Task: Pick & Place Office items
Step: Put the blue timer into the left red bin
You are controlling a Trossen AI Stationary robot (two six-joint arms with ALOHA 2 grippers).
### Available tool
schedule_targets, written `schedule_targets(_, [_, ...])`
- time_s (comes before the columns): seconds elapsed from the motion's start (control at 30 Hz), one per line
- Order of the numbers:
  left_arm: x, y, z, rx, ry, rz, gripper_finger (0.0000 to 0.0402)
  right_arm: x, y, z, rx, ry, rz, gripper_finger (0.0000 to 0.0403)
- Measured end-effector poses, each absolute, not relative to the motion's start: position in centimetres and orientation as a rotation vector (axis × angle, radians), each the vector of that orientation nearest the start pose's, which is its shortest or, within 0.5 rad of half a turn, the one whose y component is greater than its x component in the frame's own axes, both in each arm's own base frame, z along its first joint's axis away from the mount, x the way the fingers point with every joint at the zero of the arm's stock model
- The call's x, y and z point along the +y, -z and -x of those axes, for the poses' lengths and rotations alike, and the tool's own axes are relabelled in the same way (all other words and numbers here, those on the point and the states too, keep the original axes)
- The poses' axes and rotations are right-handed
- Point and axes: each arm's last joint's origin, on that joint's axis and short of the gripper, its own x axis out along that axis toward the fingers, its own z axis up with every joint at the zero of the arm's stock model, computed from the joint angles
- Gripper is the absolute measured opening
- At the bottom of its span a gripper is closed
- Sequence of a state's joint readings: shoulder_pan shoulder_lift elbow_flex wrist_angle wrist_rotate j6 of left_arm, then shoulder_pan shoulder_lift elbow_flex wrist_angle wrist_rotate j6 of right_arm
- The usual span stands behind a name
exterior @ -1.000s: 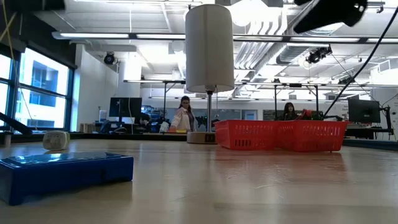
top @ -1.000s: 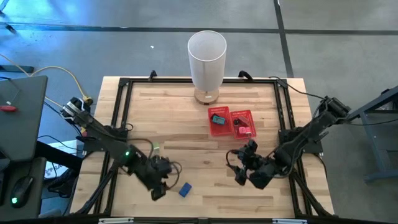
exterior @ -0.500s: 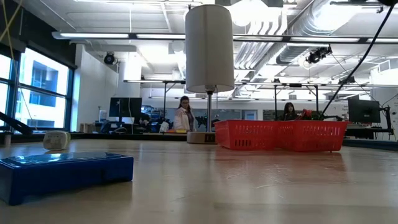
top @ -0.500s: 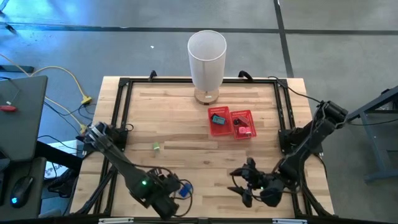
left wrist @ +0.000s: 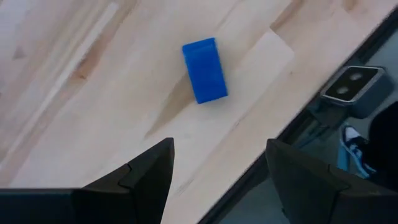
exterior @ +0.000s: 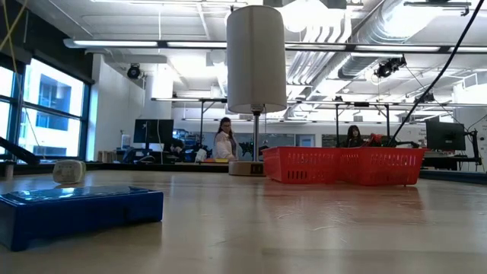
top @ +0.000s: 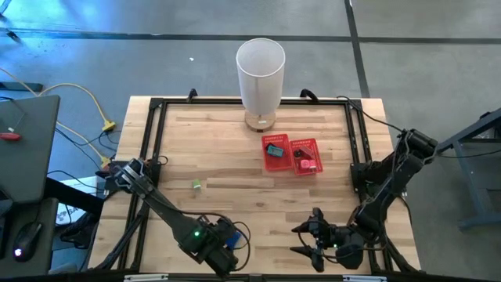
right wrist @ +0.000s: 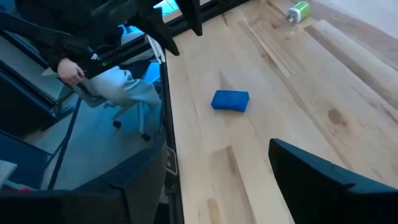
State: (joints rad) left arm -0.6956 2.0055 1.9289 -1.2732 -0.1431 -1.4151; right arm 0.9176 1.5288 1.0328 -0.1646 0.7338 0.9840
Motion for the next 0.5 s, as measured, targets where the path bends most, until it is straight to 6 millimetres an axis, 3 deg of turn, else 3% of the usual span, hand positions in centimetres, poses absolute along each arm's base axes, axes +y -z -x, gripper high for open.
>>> schedule_targets(0.5, [-26.46, -29.03, -30.89, 1.220, -0.418, 0.671, 0.0246, 24.87, -24.88, -20.73, 0.478, 0.055, -0.515, 0.0270])
